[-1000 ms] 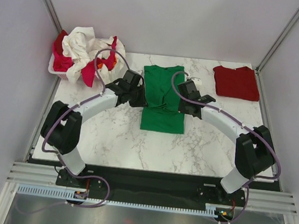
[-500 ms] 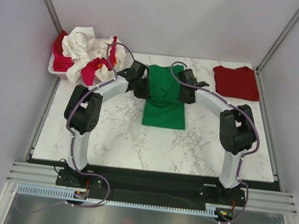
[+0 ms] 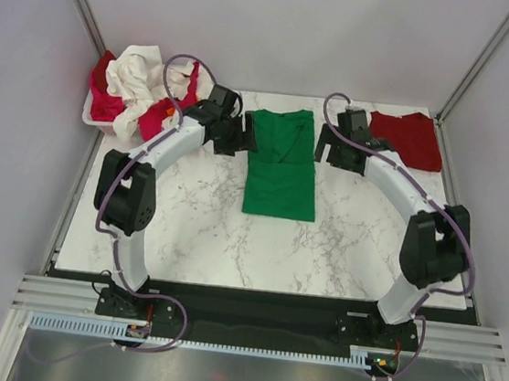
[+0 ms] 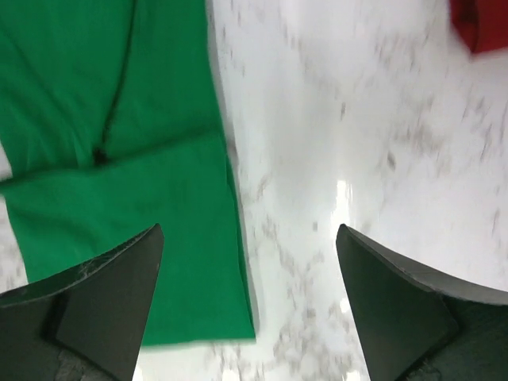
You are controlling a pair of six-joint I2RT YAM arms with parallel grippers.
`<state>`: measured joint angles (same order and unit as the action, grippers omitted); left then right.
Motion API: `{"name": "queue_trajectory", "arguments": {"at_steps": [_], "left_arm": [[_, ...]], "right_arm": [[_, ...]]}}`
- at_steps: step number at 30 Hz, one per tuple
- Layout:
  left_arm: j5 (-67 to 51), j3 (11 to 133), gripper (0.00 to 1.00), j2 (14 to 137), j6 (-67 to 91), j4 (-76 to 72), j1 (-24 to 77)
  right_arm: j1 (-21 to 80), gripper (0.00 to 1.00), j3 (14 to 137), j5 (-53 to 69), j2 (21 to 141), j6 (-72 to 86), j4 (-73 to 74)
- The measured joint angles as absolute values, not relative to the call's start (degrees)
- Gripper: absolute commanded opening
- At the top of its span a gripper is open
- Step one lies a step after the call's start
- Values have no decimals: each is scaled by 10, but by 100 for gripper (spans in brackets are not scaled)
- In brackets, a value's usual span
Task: Fold and stack the t-shirts
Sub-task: Fold the tshirt
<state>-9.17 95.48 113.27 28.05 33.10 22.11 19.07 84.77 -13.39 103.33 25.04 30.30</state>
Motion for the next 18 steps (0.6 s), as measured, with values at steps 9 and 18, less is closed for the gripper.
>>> {"name": "queue_trajectory", "arguments": {"at_steps": [9, 18], "left_arm": [[-144, 662, 71, 944, 303, 264, 230], [-197, 471, 69, 910, 355, 122, 243]], "right_arm": [[189, 98, 562, 85, 893, 270, 230], [189, 94, 480, 152, 893, 286, 185]]}}
